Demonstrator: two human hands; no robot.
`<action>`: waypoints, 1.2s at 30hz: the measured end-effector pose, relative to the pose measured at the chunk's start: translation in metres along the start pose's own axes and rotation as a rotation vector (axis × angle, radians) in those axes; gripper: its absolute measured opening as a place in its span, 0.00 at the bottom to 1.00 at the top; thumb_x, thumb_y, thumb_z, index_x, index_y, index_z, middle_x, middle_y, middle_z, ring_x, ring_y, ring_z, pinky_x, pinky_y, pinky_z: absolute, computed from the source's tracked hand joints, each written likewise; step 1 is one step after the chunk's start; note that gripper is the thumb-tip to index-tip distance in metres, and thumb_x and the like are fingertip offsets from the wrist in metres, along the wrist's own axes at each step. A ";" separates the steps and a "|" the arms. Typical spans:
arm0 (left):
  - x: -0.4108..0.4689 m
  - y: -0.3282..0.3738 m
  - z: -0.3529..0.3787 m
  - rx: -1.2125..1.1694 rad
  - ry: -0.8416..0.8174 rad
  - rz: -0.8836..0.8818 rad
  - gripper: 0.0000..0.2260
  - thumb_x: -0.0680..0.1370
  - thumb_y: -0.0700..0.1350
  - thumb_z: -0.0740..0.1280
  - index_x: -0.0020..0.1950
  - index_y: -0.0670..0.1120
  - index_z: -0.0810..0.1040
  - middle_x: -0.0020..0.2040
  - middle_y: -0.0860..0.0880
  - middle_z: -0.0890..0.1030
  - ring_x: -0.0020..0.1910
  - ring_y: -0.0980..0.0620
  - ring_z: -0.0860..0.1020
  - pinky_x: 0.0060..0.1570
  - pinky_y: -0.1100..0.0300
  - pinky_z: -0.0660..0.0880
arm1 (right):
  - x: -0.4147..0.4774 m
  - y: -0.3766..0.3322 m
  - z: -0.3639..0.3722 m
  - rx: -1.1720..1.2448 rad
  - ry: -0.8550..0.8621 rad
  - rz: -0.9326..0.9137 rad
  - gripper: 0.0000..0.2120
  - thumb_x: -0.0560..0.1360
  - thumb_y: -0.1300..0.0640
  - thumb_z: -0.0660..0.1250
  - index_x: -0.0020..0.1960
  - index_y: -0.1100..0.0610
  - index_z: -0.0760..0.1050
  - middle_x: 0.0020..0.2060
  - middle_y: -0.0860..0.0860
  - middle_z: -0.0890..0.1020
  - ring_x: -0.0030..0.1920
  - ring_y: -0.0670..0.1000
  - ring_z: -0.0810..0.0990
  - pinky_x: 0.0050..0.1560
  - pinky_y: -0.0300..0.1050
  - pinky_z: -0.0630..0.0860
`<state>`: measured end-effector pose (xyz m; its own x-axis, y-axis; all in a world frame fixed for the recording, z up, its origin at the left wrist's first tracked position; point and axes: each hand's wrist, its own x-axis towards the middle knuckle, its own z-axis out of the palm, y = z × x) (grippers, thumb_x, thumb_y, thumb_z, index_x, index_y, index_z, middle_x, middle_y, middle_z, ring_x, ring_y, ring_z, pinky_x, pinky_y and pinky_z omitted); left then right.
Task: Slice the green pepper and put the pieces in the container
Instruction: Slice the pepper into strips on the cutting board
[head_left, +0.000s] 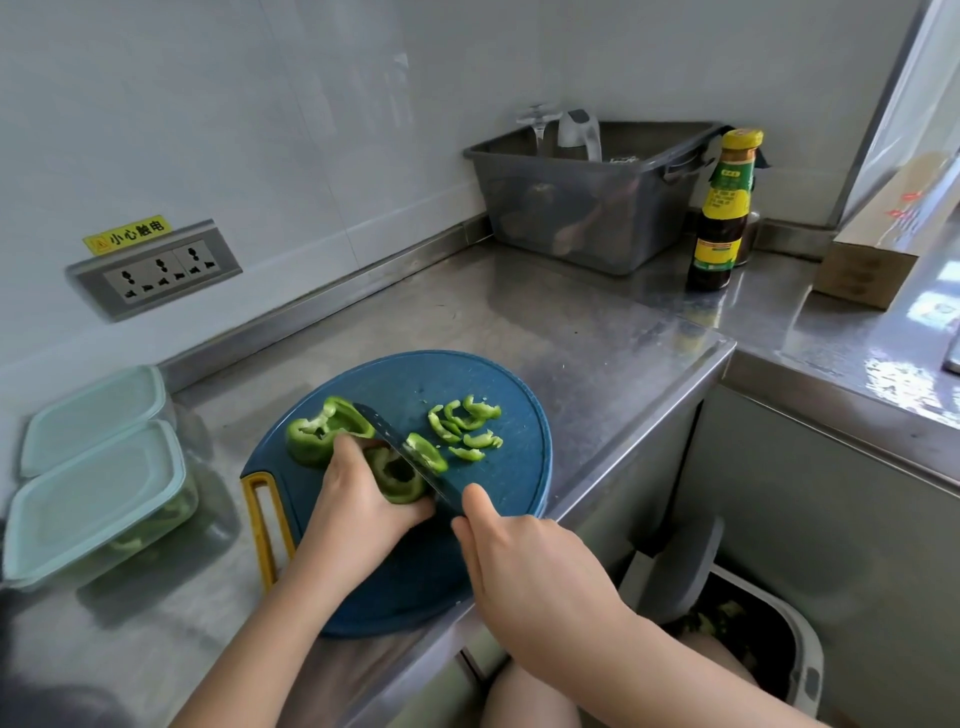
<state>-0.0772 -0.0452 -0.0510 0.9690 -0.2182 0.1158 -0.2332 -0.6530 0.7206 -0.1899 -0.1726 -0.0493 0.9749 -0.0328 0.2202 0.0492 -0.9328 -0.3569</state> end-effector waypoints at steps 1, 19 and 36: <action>0.000 -0.001 0.000 -0.004 -0.008 -0.006 0.30 0.62 0.44 0.80 0.52 0.45 0.62 0.57 0.45 0.73 0.51 0.50 0.73 0.45 0.60 0.68 | 0.001 0.000 -0.004 0.008 0.006 -0.009 0.11 0.82 0.47 0.43 0.46 0.53 0.55 0.27 0.50 0.64 0.25 0.52 0.62 0.25 0.47 0.52; 0.007 0.004 -0.002 -0.041 -0.078 -0.001 0.26 0.64 0.42 0.78 0.52 0.45 0.65 0.47 0.52 0.77 0.43 0.63 0.74 0.36 0.69 0.67 | 0.029 -0.006 -0.009 0.122 -0.146 0.072 0.10 0.83 0.51 0.47 0.47 0.56 0.57 0.29 0.51 0.63 0.27 0.53 0.61 0.26 0.44 0.55; -0.003 -0.004 -0.004 -0.086 -0.123 0.068 0.27 0.63 0.44 0.79 0.54 0.47 0.66 0.47 0.55 0.75 0.46 0.61 0.75 0.36 0.70 0.68 | 0.083 -0.013 -0.013 0.071 -0.344 0.119 0.15 0.79 0.65 0.52 0.64 0.66 0.66 0.56 0.62 0.69 0.47 0.59 0.72 0.41 0.49 0.66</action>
<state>-0.0790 -0.0389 -0.0514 0.9326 -0.3506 0.0854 -0.2851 -0.5707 0.7701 -0.1126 -0.1680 -0.0150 0.9901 -0.0056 -0.1403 -0.0655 -0.9022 -0.4264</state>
